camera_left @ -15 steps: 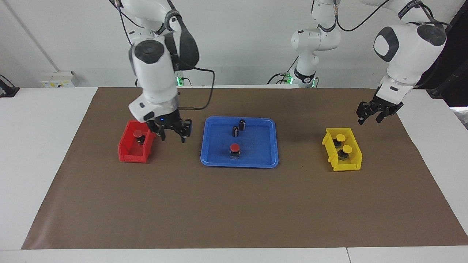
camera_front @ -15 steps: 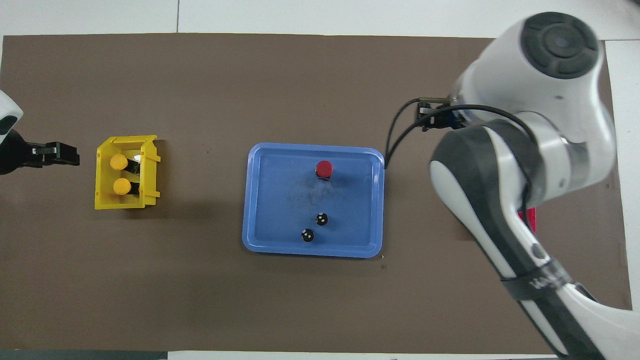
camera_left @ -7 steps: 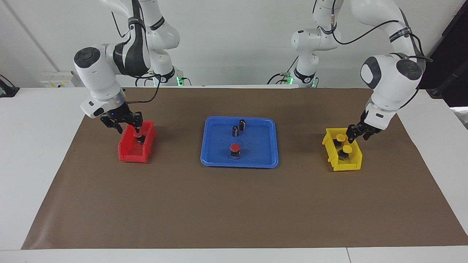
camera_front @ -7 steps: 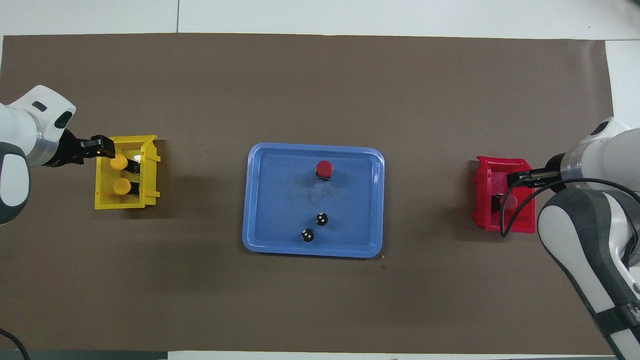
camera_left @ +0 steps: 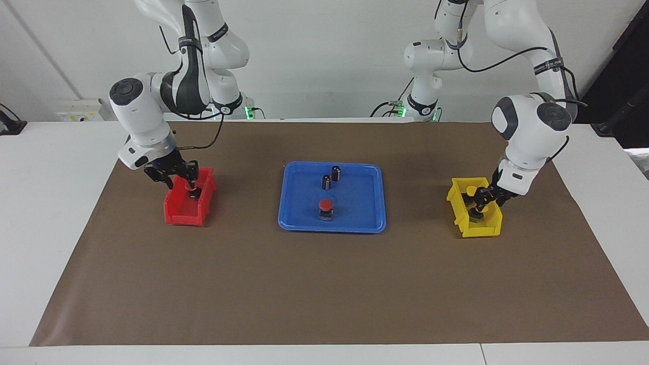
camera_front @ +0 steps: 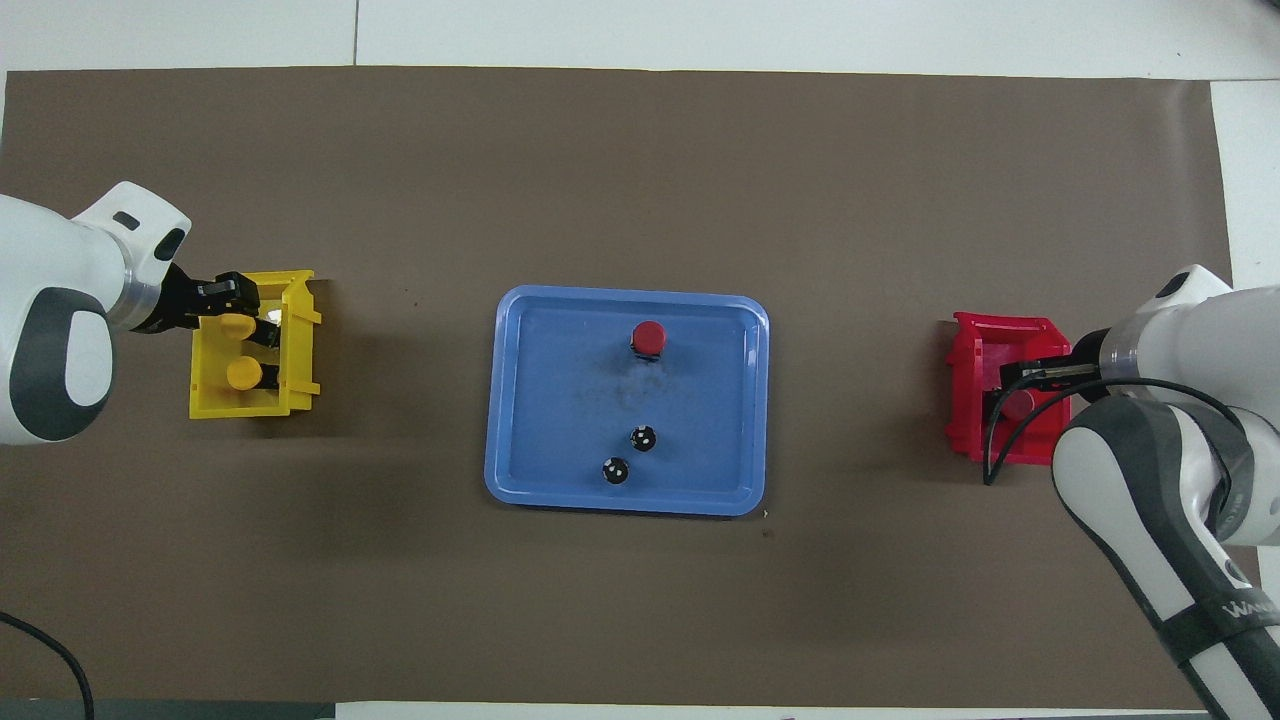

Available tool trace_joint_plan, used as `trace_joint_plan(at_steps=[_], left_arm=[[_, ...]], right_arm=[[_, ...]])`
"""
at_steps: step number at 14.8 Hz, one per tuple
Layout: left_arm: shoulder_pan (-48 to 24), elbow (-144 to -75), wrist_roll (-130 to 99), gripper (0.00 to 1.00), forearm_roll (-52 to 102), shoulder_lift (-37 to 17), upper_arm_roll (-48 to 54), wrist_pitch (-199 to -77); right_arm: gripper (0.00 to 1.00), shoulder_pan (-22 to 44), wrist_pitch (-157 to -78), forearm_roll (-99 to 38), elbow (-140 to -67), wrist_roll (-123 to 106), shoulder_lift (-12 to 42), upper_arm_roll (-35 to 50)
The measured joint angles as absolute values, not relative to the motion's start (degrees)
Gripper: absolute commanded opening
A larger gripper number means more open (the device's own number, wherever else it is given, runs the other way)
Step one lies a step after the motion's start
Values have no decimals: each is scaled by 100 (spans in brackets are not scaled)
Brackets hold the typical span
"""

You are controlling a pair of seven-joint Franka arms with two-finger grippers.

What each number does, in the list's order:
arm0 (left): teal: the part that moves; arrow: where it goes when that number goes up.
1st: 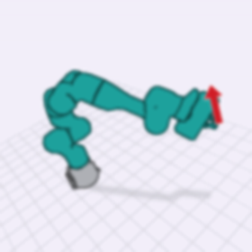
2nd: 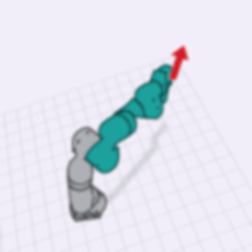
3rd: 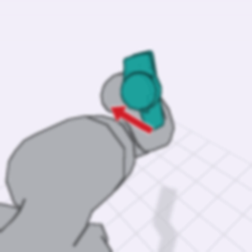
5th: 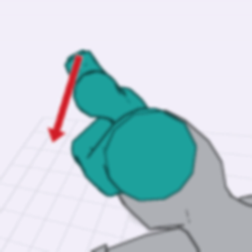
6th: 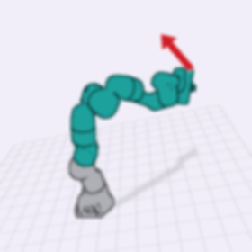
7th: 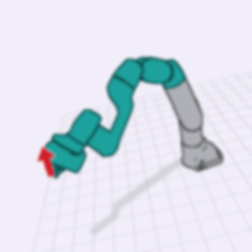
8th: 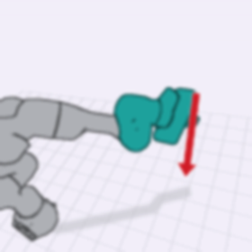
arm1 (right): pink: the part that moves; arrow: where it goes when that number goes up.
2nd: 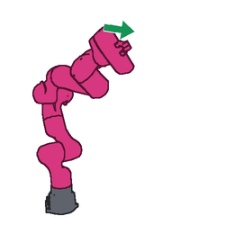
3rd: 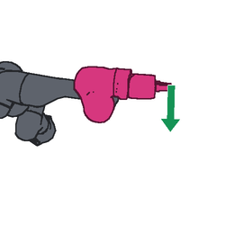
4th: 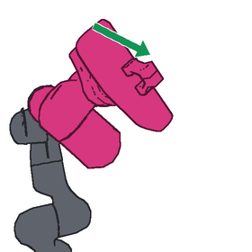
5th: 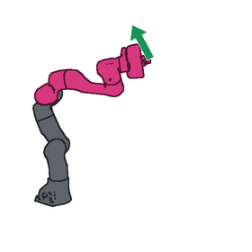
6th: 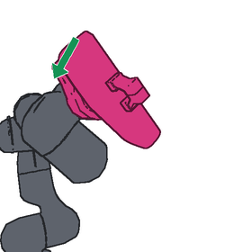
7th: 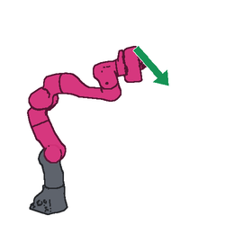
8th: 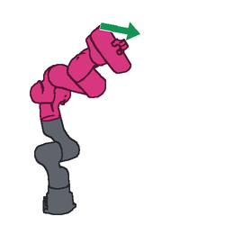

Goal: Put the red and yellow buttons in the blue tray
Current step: 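Pick a yellow button with the left gripper while the right gripper picks red, then place yellow in the tray with the left gripper while the right gripper carries red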

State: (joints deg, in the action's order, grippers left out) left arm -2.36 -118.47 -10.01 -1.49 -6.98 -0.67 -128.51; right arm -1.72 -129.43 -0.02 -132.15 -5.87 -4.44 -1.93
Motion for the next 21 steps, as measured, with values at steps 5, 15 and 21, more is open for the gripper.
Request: trace_joint_plan(at_steps=[5,15,21], left_arm=[[-307,-12030,-1014,58,-149,-722,-56,-13116],[-327,-11550,-1025,3,-147,-718,-57,-12517],[-1322,-9584,-1779,2,-253,-622,-13,-10815]], right_arm=[[65,-165,-13160,-5,-13366,-587,-329,-170],[49,-172,-13365,-5,-13716,-587,-353,-174],[23,-181,-13359,-5,-13738,-596,-382,-177]])
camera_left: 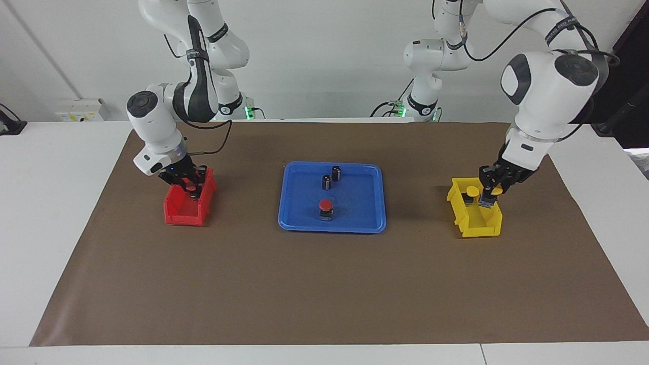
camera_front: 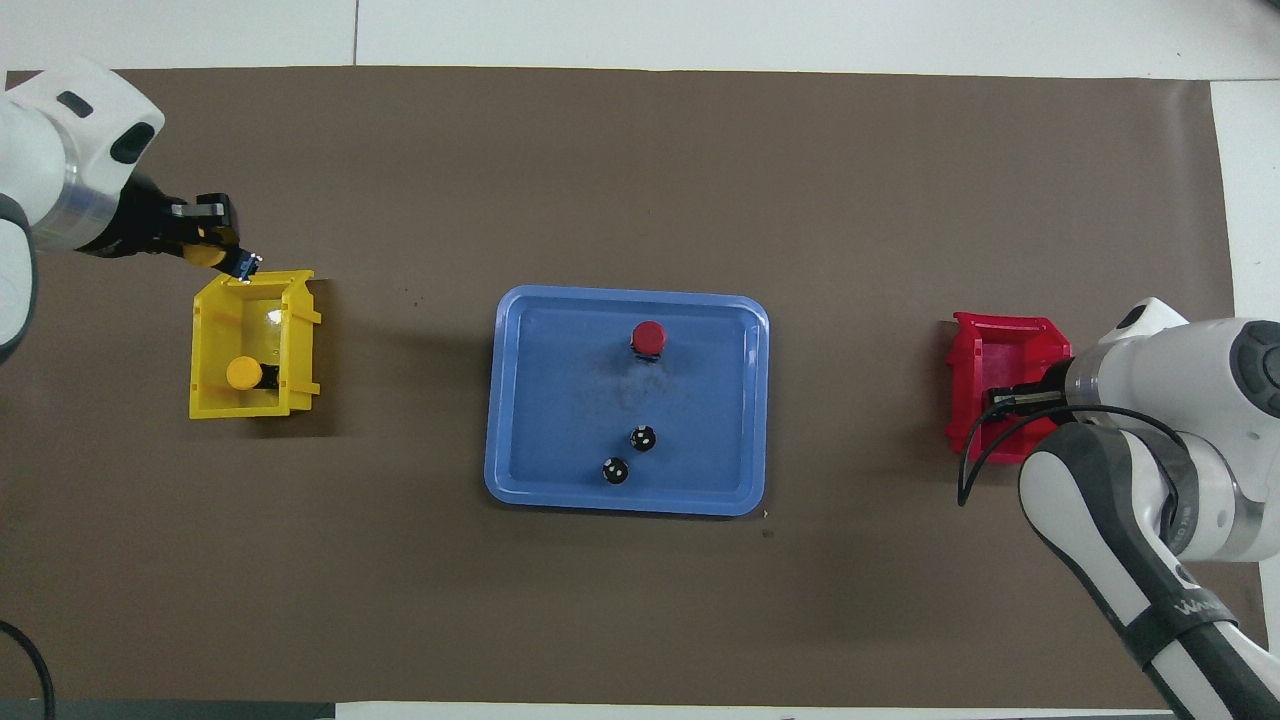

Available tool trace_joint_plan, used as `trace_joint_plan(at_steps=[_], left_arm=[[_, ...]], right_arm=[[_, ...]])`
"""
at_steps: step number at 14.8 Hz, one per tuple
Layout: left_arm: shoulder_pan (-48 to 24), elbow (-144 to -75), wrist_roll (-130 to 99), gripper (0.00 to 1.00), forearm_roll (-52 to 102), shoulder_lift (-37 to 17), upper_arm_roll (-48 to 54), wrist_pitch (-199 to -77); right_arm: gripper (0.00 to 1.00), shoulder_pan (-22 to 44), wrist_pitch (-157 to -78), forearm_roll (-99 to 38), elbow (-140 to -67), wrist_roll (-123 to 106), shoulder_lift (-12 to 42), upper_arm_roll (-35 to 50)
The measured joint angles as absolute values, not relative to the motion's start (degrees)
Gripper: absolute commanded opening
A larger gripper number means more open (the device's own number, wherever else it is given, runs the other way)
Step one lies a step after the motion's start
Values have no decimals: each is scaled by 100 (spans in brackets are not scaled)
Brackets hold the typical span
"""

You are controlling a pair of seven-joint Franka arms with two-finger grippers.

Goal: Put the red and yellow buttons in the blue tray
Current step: 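Place yellow in the tray with the left gripper while the right gripper carries red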

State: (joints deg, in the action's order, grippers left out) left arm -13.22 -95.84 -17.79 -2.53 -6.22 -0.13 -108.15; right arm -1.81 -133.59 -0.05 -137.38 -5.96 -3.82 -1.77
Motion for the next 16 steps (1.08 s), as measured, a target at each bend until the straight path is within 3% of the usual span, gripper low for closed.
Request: trace_joint_plan(at_steps=[3,10,13,16], left_arm=[[-2141,-9727,-2902,2,-272,-860,21,-11051],[-3190,-10405,-4194,2,-4,-1386,44,-12204],[-3479,-10416,-4564,2,2,-1550,46,-12350],[-3593,-10419,-4756,2,3,-1747,45,-12542]], right_arm=[[23,-183,-12755,-5,-13308,-631,-400,-179],[23,142,-10408,-37,-10983,-328,-352,-116],[23,587,-10028,-41,-10155,264,-21,-98],[23,857,-10006,-197,-9817,801,242,-89]])
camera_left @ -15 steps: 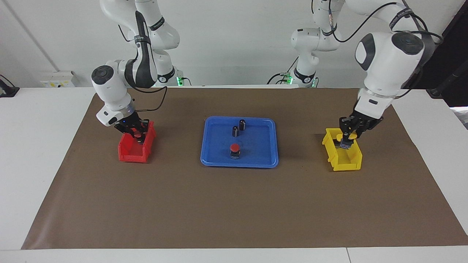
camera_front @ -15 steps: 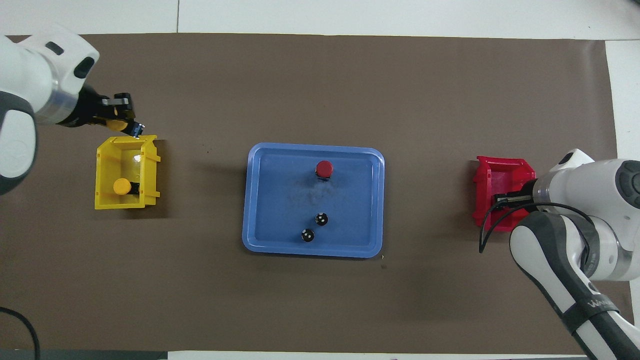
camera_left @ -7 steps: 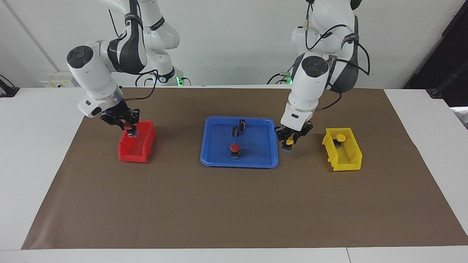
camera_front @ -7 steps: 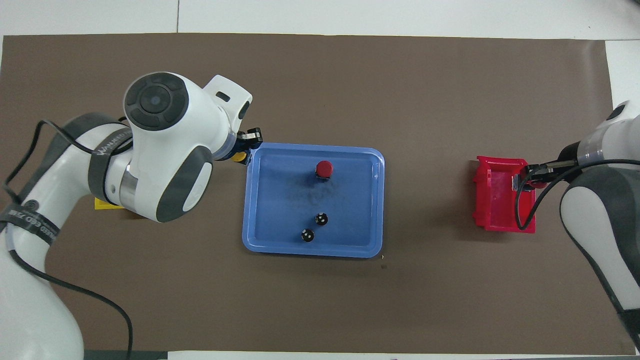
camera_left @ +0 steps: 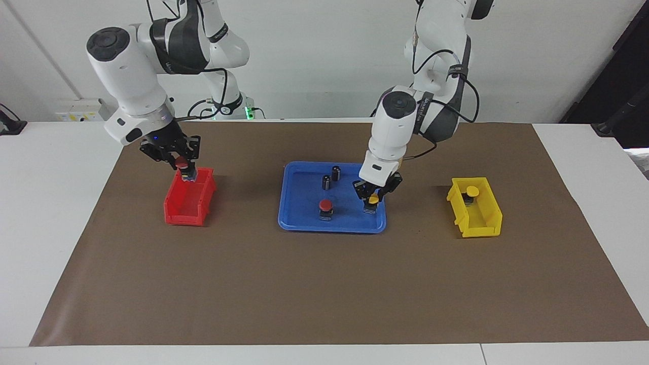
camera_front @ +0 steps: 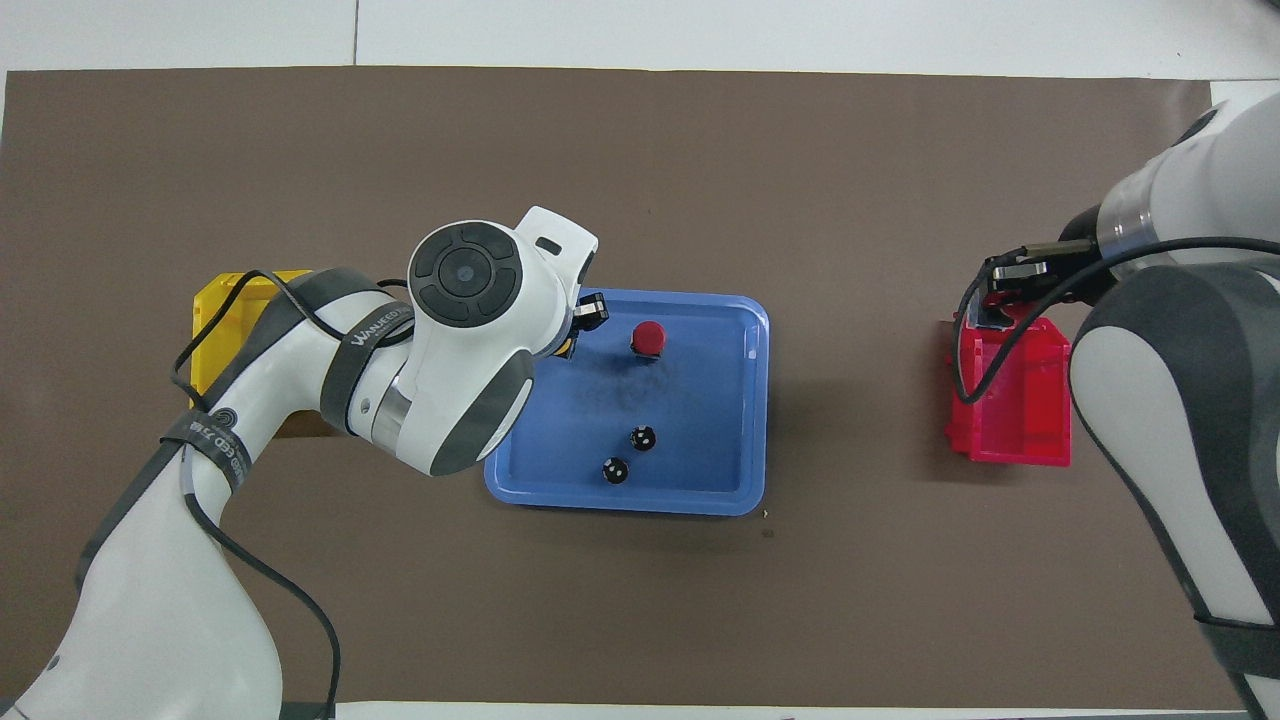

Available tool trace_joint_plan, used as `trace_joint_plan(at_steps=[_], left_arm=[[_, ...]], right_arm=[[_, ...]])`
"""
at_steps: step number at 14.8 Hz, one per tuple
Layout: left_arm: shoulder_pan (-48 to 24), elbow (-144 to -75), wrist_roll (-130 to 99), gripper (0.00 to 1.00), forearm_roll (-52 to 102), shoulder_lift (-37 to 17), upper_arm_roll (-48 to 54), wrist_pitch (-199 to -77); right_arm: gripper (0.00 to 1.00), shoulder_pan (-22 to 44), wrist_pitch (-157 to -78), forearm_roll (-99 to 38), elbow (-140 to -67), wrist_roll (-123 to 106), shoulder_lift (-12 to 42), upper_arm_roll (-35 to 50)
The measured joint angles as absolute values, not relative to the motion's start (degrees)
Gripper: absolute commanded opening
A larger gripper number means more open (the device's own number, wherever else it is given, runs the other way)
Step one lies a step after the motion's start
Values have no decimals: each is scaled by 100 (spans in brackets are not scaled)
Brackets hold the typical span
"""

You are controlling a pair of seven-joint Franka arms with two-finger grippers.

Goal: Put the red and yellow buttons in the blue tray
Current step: 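Place yellow in the tray with the left gripper while the right gripper carries red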

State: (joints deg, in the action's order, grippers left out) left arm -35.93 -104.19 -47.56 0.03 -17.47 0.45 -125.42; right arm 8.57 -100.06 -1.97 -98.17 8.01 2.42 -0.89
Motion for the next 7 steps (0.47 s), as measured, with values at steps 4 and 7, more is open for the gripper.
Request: trace_joint_plan(at_steps=[4,7], left_arm=[[-3717,-10418,-4963,5,16,-1929,45,-12720],[-3807,-10417,-5125,33,60,-1972,47,-12844]], right_arm=[[23,1122,-10216,-243,-9750,1323,373,-79],[23,1306,-10475,-254,-9749,1691,453,-77]])
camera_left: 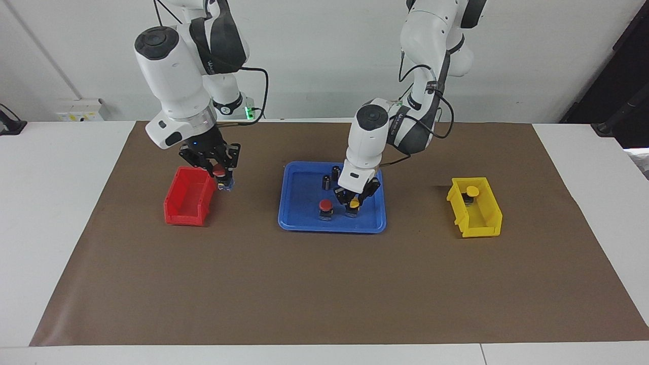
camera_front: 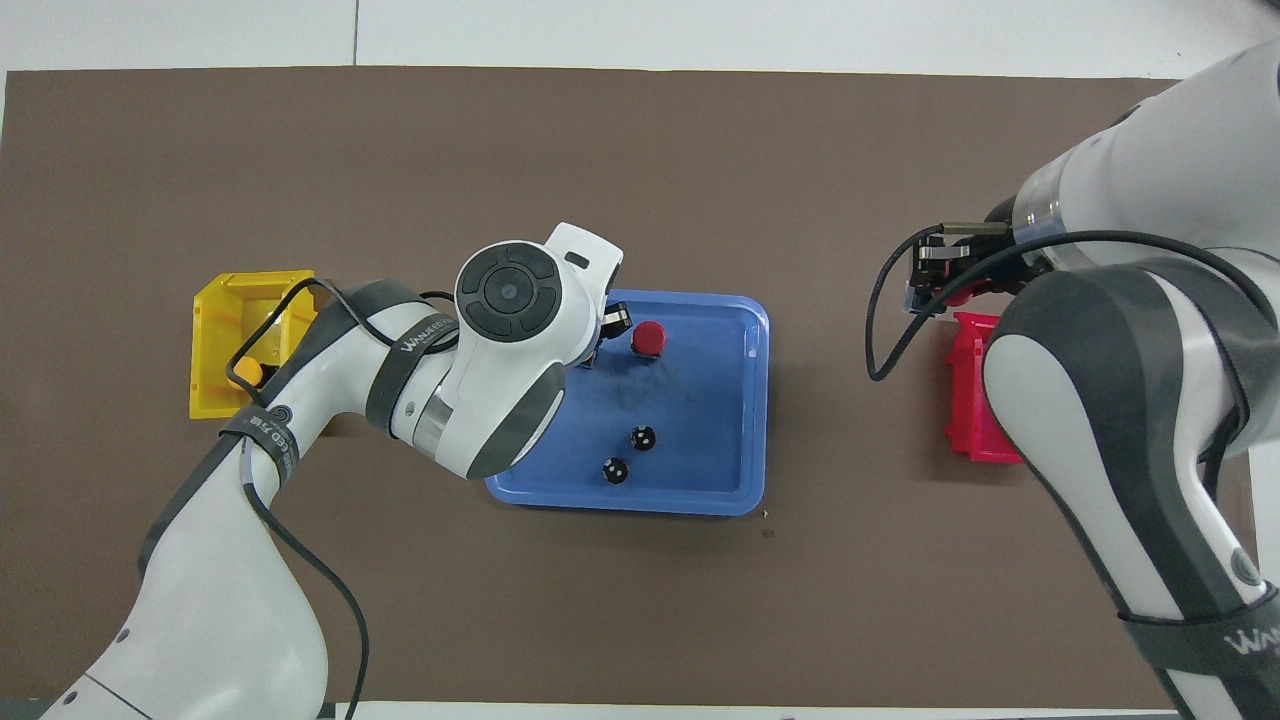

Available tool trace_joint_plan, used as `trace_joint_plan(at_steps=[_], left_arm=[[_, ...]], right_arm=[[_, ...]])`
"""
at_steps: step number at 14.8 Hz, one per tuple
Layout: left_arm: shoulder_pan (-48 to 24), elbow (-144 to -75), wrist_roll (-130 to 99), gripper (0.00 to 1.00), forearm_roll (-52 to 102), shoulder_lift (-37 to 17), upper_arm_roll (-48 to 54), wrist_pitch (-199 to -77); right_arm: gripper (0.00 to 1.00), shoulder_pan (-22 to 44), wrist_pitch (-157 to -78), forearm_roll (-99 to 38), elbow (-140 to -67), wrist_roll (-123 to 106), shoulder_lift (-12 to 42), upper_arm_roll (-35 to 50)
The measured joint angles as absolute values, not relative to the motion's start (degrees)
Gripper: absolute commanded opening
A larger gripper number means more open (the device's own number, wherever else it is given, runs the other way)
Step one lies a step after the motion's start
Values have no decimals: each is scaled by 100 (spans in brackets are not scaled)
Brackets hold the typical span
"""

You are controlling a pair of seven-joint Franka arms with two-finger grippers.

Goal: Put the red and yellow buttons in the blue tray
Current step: 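Place yellow in the tray with the left gripper while the right gripper carries red, then place red in the tray with the right gripper while the left gripper returns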

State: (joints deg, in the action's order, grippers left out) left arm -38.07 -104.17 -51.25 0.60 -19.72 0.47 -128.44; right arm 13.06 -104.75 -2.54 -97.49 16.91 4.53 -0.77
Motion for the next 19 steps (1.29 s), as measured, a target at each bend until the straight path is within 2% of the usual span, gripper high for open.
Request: trace_joint_plan(at_steps=[1,2,3,4,7,9,13,19], left_arm=[[-3822,-10417,-5142,62,65,-1973,47,-12855],[-3824,-10417,-5147,82,68,-1973,46,-12863],[-3824,-10413,-5151,95,71,-1973,41,-12864],[-3824,-10400,-5156,100,74,-1973,35,-12863],[-3800,-10177,-5169,100,76,-1921,-24,-12547],[-3599,-9863,-5116,100,76,-1685,-125,-11827],[-2701,-9426,-3661,100,75,-1122,-178,-10530],[-1139,-9236,-539,100,74,-655,-217,-9907]], right_arm=[[23,1368,-10562,-255,-9749,1813,499,-76],[23,1407,-10621,-255,-9748,1900,541,-75],[23,1420,-10648,-257,-9747,1940,570,-75],[23,1418,-10659,-261,-9745,1954,586,-78],[23,1424,-10667,-288,-9730,1999,589,-79],[23,1595,-10722,-310,-9700,2289,603,-80],[23,2202,-11283,-311,-9524,3058,1062,-71],[23,2643,-11855,-304,-9644,3366,1824,-74]])
